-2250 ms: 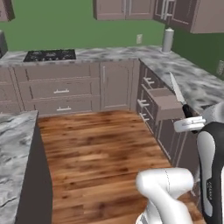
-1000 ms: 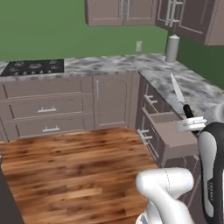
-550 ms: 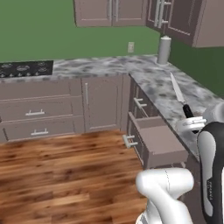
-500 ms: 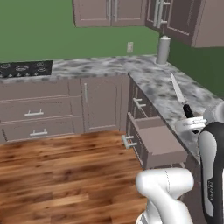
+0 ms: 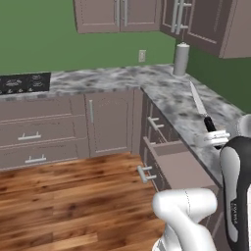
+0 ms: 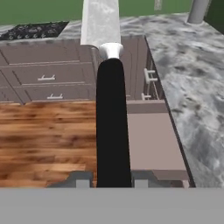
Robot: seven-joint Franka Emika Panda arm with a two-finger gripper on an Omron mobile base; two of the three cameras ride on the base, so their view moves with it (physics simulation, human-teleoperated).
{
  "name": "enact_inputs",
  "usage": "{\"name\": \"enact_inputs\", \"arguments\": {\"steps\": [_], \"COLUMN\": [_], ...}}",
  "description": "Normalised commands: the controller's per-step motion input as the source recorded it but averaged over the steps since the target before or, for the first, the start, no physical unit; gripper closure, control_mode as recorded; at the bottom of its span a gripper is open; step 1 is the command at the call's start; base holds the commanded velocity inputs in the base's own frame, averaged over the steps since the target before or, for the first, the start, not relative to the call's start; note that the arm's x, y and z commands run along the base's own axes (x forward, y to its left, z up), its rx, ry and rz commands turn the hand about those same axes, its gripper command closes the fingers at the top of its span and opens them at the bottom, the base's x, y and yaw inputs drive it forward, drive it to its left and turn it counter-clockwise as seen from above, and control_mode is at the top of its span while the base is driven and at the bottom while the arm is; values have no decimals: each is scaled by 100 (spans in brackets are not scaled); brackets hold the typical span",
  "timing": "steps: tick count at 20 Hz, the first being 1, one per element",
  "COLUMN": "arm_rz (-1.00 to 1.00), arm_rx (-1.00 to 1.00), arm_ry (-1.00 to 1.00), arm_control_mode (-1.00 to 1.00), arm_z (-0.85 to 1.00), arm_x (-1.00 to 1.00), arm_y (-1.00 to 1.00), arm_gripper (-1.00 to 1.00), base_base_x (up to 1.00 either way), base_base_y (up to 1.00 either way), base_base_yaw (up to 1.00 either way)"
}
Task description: Pick up the metallic utensils from the counter and place them in the open drawer. Make sure not to pick up any wooden utensils.
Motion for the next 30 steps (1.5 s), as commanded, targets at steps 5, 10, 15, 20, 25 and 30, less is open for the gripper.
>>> {"name": "enact_inputs", "arguments": {"steps": [5,10,15,20,25,30], "arm_rz": [0,0,0,0,0,0], "arm_rx": [-1,-3,-3,-6,-6,-3], "arm_ry": [7,12,3,11,11,4], "arm_control_mode": [-100,-100,-100,-100,-100,-100], "arm_z": [-39,-66,-63,-71,-58,-48], "arm_x": [18,61,38,37,35,43], "arm_y": [-13,-13,-35,-13,0,-17], "arm_gripper": [100,100,100,100,100,100], "base_base_x": [0,0,0,0,0,0], "base_base_y": [0,0,0,0,0,0], "base_base_yaw": [0,0,0,0,0,0]}}
